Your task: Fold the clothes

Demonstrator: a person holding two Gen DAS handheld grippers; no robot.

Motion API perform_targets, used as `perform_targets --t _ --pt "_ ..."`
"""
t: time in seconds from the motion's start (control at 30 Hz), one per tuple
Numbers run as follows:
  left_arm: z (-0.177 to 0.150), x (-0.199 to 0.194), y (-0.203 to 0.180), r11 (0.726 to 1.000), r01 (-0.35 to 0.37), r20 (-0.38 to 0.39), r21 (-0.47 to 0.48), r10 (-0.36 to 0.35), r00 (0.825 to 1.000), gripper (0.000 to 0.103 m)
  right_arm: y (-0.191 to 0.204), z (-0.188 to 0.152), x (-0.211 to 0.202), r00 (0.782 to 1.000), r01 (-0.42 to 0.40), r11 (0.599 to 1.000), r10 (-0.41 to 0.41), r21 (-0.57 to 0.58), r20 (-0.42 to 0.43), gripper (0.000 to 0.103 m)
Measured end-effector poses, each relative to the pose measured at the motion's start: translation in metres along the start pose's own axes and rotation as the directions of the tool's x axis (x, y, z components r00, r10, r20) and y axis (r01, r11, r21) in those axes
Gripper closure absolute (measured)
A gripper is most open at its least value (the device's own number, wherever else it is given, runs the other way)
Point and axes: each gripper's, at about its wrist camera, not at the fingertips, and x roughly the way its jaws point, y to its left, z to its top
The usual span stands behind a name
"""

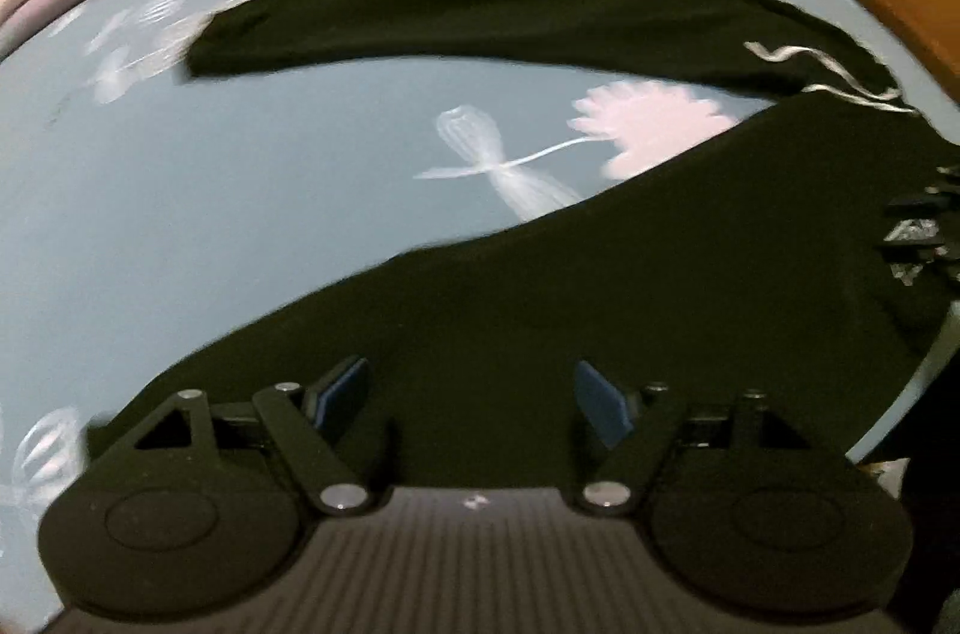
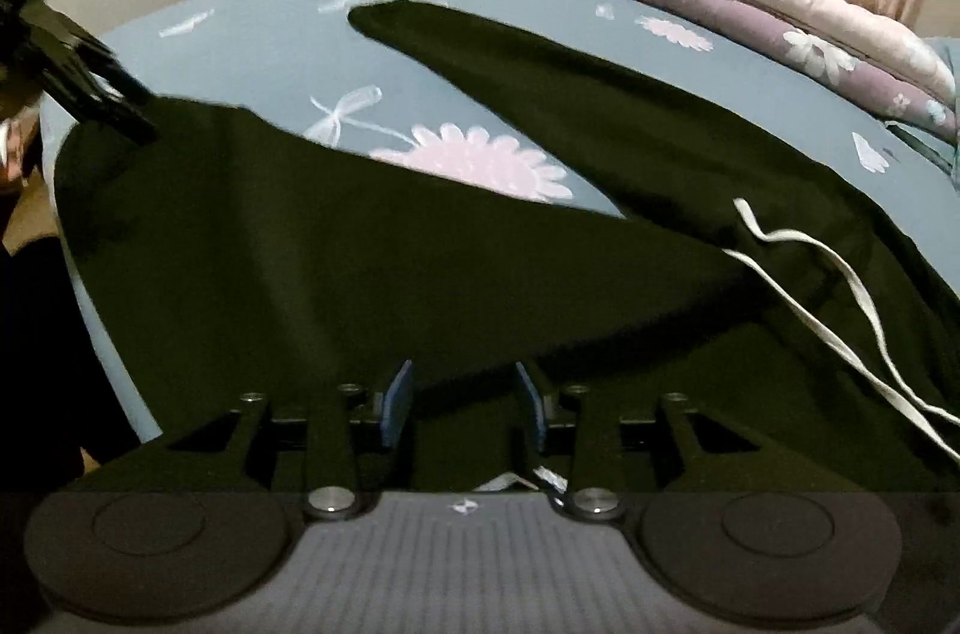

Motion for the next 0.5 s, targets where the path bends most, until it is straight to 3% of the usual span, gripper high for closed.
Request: perform_targets --t 0.13,0.23,0.33,0.5 --pt "0.014 0.035 0.003 1.0 0.013 -0.012 -0.022 -0.013 1.0 0.028 0.004 0.001 0.002 0.999 -0.007 0.999 0.006 0.034 0.034 0.056" --pt "0.007 0.046 0.022 0.995 -0.034 -0.083 -0.092 0.027 0.996 0.028 0.0 -0.001 0.002 0.999 -0.011 0.997 0.007 0.076 0.053 0.055" --pt "-0.014 0.034 0.049 0.987 -0.086 -0.094 -0.136 0.074 0.993 0.025 -0.009 -0.004 0.004 0.999 -0.006 0.994 0.0 0.109 0.048 0.055" --pt "-0.031 0.013 0.098 0.935 -0.192 -0.168 -0.299 0.146 0.975 0.027 -0.015 -0.006 0.008 0.999 0.007 0.988 -0.013 0.157 0.041 0.054"
